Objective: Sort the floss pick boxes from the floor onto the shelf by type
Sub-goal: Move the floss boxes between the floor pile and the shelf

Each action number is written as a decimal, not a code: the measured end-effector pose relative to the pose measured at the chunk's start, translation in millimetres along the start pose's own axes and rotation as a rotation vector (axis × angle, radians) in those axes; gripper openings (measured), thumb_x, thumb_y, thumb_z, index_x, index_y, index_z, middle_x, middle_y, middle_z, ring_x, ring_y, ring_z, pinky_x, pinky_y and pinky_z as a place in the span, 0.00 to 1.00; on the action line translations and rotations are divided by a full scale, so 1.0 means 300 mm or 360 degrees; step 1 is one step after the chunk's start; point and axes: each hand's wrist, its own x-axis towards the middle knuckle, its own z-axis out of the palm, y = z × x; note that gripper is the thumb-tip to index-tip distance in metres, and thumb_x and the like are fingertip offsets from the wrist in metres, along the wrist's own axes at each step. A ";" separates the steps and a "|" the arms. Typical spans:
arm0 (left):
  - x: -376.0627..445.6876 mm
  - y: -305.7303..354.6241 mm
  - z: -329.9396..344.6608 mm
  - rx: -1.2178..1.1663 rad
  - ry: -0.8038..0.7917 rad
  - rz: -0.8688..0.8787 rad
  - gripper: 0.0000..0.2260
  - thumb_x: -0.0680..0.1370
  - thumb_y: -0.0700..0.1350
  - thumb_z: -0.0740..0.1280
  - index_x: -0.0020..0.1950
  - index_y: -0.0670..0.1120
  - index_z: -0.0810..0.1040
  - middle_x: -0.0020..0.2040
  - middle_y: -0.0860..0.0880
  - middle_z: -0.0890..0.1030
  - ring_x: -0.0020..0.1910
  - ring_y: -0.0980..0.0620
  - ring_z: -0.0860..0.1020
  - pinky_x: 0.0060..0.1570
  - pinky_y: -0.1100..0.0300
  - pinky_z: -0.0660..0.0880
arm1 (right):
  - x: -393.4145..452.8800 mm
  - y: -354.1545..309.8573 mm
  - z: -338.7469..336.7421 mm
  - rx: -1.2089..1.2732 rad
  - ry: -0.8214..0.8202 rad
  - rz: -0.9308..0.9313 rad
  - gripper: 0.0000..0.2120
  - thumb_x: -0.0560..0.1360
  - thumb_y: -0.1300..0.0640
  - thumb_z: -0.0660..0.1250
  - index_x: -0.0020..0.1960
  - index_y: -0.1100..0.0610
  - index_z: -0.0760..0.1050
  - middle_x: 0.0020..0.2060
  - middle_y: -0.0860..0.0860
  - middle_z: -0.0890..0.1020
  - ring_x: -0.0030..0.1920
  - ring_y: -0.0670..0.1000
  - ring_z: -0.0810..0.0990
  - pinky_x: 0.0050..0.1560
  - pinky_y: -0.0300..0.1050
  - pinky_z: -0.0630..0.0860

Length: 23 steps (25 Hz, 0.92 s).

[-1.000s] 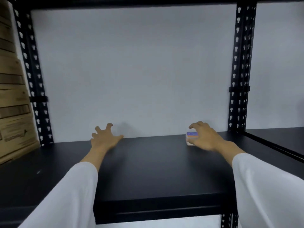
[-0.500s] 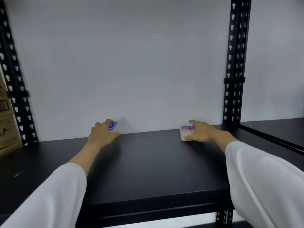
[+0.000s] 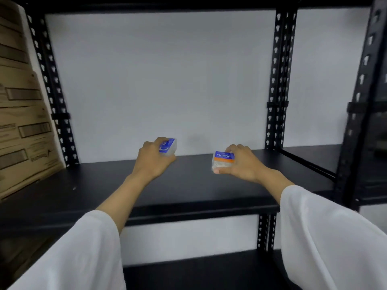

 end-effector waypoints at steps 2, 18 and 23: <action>-0.152 0.073 -0.049 -0.0058 0.0038 0.0064 0.16 0.73 0.50 0.68 0.60 0.53 0.76 0.46 0.53 0.78 0.42 0.57 0.77 0.38 0.69 0.74 | -0.133 -0.062 -0.016 0.0031 0.0012 -0.0048 0.31 0.61 0.38 0.76 0.57 0.51 0.71 0.51 0.49 0.73 0.54 0.49 0.70 0.53 0.43 0.70; -1.153 -0.353 0.431 0.0037 -0.0438 -0.0394 0.26 0.69 0.48 0.71 0.66 0.58 0.71 0.64 0.50 0.71 0.58 0.48 0.75 0.54 0.58 0.71 | -1.028 0.224 0.613 0.0015 -0.0528 0.0382 0.34 0.62 0.43 0.77 0.62 0.53 0.67 0.54 0.49 0.69 0.57 0.50 0.66 0.59 0.46 0.71; -1.354 -0.576 0.654 0.0081 -0.0607 -0.0742 0.26 0.70 0.50 0.70 0.67 0.57 0.69 0.65 0.51 0.69 0.57 0.47 0.76 0.54 0.52 0.76 | -1.139 0.410 0.878 -0.0030 -0.0720 0.0543 0.34 0.65 0.48 0.75 0.66 0.55 0.64 0.57 0.50 0.69 0.58 0.49 0.66 0.57 0.45 0.72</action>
